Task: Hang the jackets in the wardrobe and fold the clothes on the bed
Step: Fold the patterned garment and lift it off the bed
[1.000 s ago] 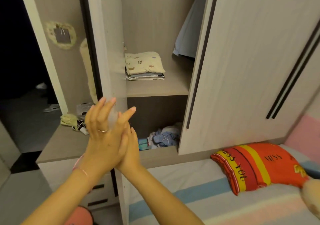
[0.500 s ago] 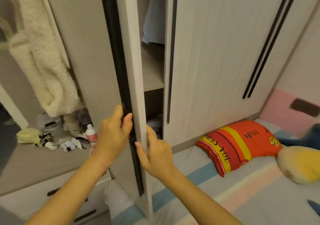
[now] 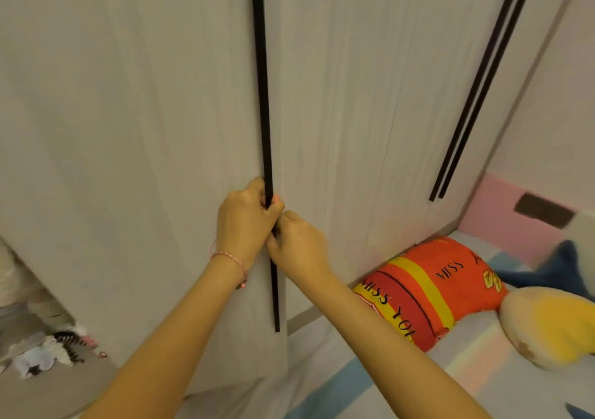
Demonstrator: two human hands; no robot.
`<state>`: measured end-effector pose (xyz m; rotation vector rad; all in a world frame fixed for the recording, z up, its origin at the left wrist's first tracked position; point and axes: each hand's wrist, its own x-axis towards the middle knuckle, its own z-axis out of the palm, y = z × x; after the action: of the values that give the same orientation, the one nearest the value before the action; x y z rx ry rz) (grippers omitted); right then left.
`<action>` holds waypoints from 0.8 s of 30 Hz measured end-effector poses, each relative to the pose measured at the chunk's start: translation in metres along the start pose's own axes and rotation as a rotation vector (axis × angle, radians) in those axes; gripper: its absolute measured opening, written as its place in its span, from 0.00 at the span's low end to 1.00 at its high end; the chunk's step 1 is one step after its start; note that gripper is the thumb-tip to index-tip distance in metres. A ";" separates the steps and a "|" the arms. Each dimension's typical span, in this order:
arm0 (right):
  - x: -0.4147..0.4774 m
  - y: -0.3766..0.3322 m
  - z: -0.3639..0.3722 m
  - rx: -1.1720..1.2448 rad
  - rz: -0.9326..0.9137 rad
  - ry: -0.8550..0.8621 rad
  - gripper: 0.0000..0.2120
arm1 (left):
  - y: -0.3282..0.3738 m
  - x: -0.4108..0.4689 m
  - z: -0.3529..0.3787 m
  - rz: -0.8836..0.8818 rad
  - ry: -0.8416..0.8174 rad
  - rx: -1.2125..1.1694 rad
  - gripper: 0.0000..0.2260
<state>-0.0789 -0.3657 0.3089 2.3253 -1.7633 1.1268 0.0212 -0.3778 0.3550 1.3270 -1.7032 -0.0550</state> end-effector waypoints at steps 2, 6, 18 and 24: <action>0.031 0.008 0.008 -0.011 0.009 -0.073 0.11 | -0.008 0.026 0.014 -0.042 -0.001 0.035 0.12; 0.068 0.019 0.027 0.002 0.023 -0.102 0.12 | -0.024 0.059 0.032 -0.061 0.021 0.107 0.11; 0.114 0.032 0.057 0.080 0.029 -0.195 0.11 | -0.047 0.099 0.050 -0.120 0.036 0.224 0.11; 0.118 0.031 0.055 0.057 0.033 -0.227 0.12 | -0.045 0.100 0.049 -0.100 -0.019 0.299 0.09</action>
<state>-0.0637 -0.4981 0.3197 2.5568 -1.8690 0.9619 0.0240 -0.4974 0.3666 1.6361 -1.7064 0.1349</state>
